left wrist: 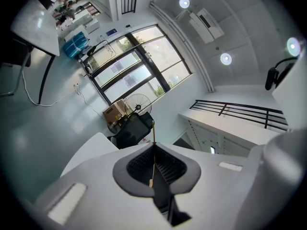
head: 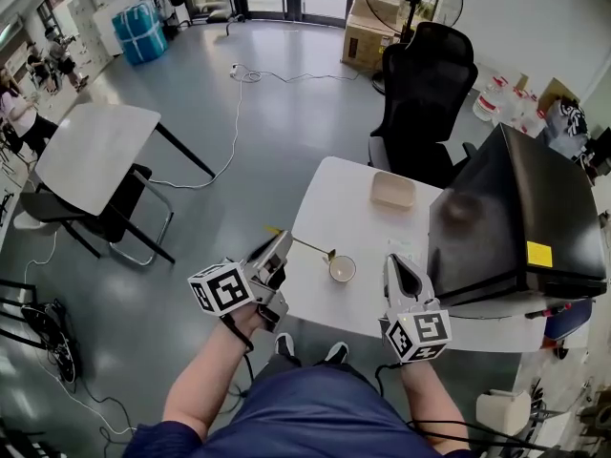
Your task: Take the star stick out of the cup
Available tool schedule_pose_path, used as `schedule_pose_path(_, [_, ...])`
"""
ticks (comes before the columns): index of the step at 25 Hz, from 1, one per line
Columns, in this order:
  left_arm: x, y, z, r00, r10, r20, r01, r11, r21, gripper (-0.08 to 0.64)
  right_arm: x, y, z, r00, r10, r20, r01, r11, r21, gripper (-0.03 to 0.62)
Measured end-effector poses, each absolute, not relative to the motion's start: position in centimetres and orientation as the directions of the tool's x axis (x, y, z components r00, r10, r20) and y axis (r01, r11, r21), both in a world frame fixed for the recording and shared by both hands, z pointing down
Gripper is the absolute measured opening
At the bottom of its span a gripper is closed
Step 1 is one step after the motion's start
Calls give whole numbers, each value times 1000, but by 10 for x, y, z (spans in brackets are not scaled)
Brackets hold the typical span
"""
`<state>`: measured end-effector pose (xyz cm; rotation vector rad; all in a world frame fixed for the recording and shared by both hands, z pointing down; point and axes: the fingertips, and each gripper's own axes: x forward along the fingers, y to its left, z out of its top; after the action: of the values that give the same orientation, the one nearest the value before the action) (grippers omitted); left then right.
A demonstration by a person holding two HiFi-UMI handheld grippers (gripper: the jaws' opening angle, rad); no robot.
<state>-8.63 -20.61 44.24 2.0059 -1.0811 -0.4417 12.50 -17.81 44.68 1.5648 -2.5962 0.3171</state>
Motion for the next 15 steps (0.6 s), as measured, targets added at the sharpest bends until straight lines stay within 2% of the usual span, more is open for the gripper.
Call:
schedule_pose_path(8, [-108,-199,430,546,-837,30,-520,-311,796,8,117,-187,439,-476,-864,161,-878,460,-132,8])
schedule_pose_path(13, [-111,-196,416,545,-838,-32,-452,-326,830,8,117,-191,427,-478,-867,140,-877,462,-134,6])
schedule_pose_path(15, [-114,-196,410,540,-841,-26,-480,-333,811,8,118,-192,422,-478,-869,125,-876,461,-142,7])
